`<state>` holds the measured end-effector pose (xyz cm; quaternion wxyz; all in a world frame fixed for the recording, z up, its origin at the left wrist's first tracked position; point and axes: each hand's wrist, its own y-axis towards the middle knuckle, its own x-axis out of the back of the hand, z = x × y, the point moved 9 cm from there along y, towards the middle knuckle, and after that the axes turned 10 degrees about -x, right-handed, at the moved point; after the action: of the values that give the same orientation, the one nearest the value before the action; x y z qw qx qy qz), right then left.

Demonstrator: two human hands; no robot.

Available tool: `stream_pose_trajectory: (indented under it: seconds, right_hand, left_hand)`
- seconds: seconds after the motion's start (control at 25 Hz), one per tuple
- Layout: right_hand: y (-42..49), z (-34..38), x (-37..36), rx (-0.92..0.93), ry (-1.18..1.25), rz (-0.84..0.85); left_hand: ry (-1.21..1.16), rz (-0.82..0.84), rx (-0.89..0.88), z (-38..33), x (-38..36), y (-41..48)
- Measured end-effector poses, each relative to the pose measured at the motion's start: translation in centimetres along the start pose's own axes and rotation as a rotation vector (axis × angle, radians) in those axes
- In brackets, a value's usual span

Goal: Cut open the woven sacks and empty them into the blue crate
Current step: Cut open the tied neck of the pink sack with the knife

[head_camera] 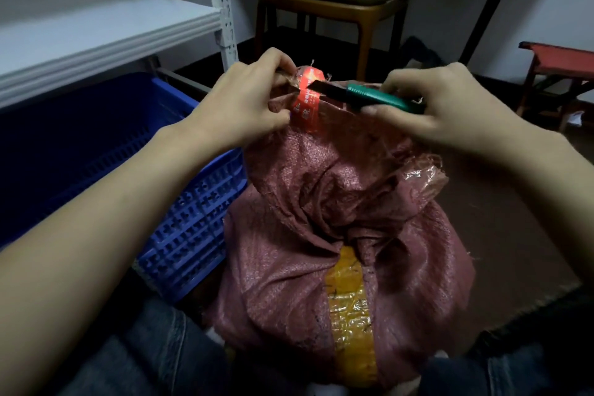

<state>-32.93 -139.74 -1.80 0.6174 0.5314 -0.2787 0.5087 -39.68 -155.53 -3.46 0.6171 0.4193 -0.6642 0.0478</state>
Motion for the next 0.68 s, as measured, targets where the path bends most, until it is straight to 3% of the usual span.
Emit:
stream_pose_trajectory:
  seconds: [0.16, 0.4, 0.68]
  right_hand:
    - [0.39, -0.07, -1.34, 0.021, -0.169, 0.008]
    - [0.49, 0.15, -0.54, -0.025, -0.096, -0.053]
    - [0.14, 0.83, -1.09, -0.047, -0.212, -0.018]
  left_hand:
    - [0.006, -0.002, -0.023, -0.2, -0.27, 0.21]
    - [-0.008, 0.002, -0.011, -0.16, -0.21, 0.04]
    - [-0.023, 0.022, -0.021, -0.23, -0.62, -0.15]
